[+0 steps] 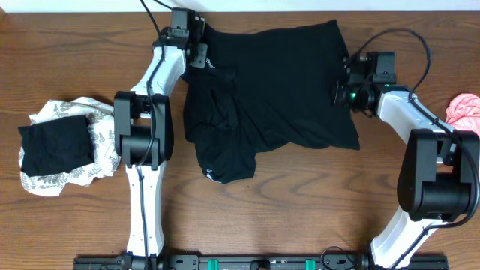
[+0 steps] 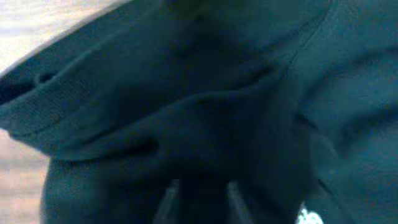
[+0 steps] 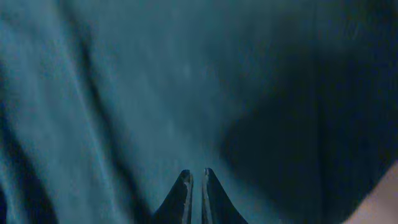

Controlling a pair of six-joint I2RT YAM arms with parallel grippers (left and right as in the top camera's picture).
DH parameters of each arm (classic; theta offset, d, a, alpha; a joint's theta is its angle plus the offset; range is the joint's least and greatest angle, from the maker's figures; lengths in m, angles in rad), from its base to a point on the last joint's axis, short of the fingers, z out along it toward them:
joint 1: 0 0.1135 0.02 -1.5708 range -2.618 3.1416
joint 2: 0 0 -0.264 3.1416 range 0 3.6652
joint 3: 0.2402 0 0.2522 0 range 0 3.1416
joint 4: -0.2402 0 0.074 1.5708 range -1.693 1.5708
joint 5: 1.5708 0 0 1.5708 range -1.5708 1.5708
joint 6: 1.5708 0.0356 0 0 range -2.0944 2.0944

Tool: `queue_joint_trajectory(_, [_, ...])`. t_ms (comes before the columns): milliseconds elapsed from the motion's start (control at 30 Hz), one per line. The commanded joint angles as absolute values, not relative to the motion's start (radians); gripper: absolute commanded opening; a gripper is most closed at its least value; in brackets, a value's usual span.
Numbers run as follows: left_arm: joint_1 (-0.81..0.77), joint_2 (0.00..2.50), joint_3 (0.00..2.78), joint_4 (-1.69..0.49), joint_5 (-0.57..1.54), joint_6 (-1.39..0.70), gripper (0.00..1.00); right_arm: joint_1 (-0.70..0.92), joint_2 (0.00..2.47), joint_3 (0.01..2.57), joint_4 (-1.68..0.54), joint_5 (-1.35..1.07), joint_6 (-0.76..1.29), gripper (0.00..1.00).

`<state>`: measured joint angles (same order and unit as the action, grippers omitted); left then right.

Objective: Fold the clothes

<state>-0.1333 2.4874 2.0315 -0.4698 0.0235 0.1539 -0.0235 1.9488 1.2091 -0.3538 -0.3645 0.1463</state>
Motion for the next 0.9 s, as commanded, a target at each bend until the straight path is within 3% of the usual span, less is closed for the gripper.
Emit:
queue_joint_trajectory(0, [-0.140, 2.381, 2.014, -0.517, 0.043, 0.143, 0.41, -0.013, 1.937, 1.217, -0.443, -0.432, 0.109, 0.05])
queue_joint_trajectory(67, [-0.142, 2.319, 2.014, -0.558, 0.044, 0.132, 0.48, -0.013, 1.937, 1.216, -0.514, -0.414, 0.098, 0.05])
queue_joint_trajectory(333, [-0.185, 2.154, 2.014, -0.888, 0.116, 0.099, 0.50, -0.014, 1.937, 1.217, -0.625, -0.156, 0.101, 0.04])
queue_joint_trajectory(467, [-0.224, 2.139, 2.014, -1.105, 0.141, 0.026, 0.29, -0.027, 1.935, 1.217, -0.621, -0.116, 0.120, 0.05])
queue_joint_trajectory(633, [-0.249, 2.139, 2.013, -1.223, 0.119, -0.050, 0.26, -0.027, 1.935, 1.217, -0.623, -0.116, 0.118, 0.09])
queue_joint_trajectory(733, [-0.250, 2.132, 2.013, -1.238, 0.157, -0.118, 0.19, -0.026, 1.935, 1.217, -0.628, -0.117, 0.126, 0.10])
queue_joint_trajectory(867, [-0.279, 2.086, 2.013, -1.309, 0.103, -0.133, 0.19, -0.025, 1.935, 1.217, -0.632, -0.142, 0.126, 0.10])
